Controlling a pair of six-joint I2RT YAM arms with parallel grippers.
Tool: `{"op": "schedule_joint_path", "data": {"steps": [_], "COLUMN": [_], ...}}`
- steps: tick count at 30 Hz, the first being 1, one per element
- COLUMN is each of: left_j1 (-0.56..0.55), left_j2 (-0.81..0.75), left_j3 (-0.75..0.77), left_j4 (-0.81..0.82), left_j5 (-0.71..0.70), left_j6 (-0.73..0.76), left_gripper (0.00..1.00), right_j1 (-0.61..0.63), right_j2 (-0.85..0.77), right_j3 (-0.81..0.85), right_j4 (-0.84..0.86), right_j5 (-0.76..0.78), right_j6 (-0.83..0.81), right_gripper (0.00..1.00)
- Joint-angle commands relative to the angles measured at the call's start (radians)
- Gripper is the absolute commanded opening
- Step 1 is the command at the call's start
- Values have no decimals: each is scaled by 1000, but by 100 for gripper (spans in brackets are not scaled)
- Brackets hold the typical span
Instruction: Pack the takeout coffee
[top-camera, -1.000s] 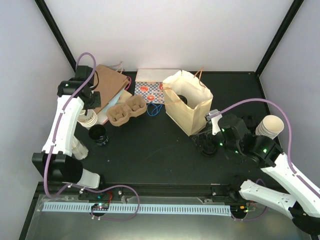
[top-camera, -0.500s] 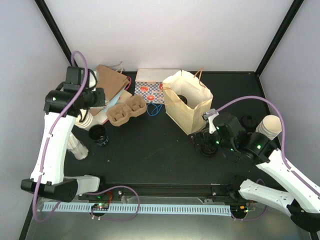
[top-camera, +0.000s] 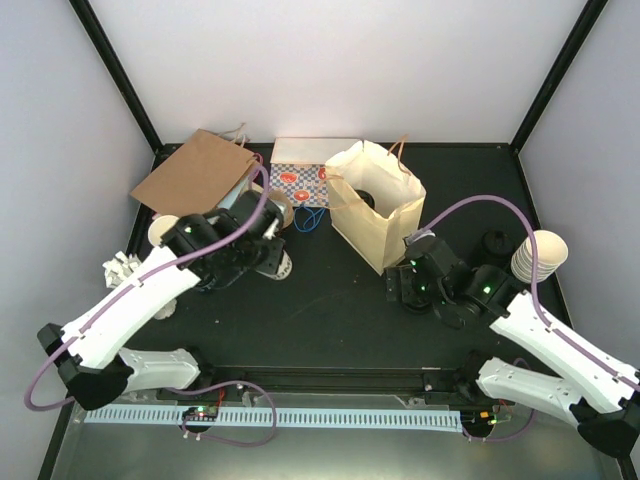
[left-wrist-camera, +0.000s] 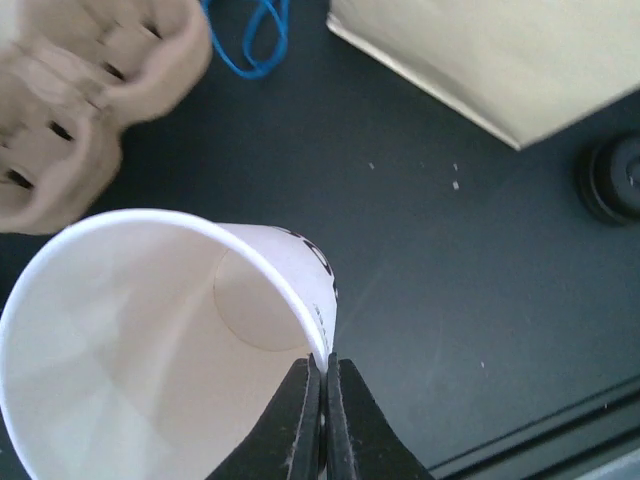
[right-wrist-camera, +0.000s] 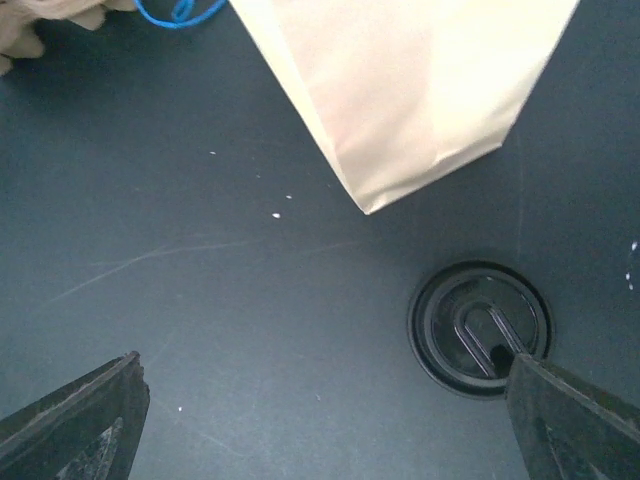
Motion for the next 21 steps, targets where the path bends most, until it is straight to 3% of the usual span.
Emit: {"op": "schedule_joint_path", "data": {"steps": [1,9,13,21], "left_j1": [-117,-269,-316,-413], "left_j2": [1,27,65,296], "left_j3": [-62,-232,-300,-251], "left_j4": [72,230,328,370], "left_j5": [-71,-134,-144,-203], "left_j6": [-102,-138,-146,-156], "left_gripper": [1,5,6,5], "right_j1": [-5,-10,-65,-192], "right_j2": [-19,-8,20,64], "right_j3": [-55,-163,-197,-257], "right_j4": [50,121,160,238], "right_j5": [64,116,66,-35], "right_j6": [91,151,139,86], "right_gripper": [100,100,100,100]}}
